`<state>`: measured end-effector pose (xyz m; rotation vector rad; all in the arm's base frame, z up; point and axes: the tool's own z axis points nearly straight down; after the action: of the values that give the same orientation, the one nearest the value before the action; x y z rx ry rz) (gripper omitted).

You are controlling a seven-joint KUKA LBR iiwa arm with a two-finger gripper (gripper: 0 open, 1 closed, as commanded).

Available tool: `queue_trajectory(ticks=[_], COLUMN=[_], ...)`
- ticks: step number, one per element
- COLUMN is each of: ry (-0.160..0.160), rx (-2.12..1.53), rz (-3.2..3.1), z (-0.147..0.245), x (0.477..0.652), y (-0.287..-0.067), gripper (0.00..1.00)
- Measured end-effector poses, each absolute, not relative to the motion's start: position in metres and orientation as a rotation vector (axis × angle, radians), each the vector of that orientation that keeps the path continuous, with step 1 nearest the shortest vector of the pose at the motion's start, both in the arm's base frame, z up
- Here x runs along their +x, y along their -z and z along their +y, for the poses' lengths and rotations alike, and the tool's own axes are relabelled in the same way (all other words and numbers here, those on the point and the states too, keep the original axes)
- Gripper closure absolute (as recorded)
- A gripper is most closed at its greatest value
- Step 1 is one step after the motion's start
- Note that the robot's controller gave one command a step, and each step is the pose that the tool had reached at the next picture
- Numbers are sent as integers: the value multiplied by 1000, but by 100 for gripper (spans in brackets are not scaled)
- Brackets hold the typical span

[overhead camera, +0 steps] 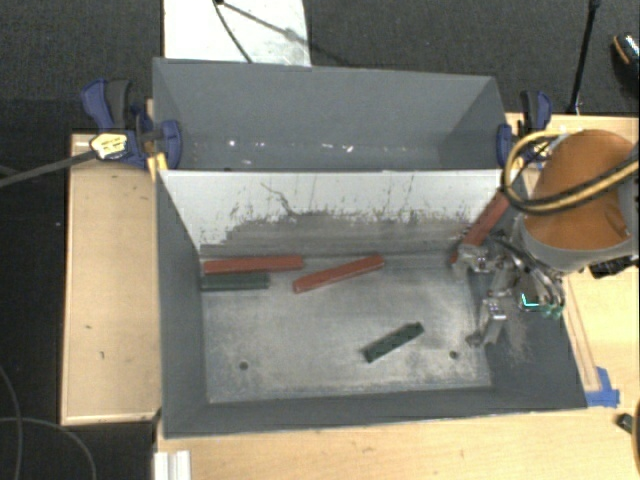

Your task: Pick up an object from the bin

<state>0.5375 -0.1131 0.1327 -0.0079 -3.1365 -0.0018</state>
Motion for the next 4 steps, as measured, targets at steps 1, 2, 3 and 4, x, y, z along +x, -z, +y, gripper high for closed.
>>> queue_trajectory(ticks=[1,2,3,4], ry=[6,3,1,2], rx=[533,198,51,1], rz=[-3094,-3136,-3138,-3145], z=[-37,-4,-14,2], x=[514,501,481,500], y=[-69,-101,-100,-69], gripper=[0,0,0,0])
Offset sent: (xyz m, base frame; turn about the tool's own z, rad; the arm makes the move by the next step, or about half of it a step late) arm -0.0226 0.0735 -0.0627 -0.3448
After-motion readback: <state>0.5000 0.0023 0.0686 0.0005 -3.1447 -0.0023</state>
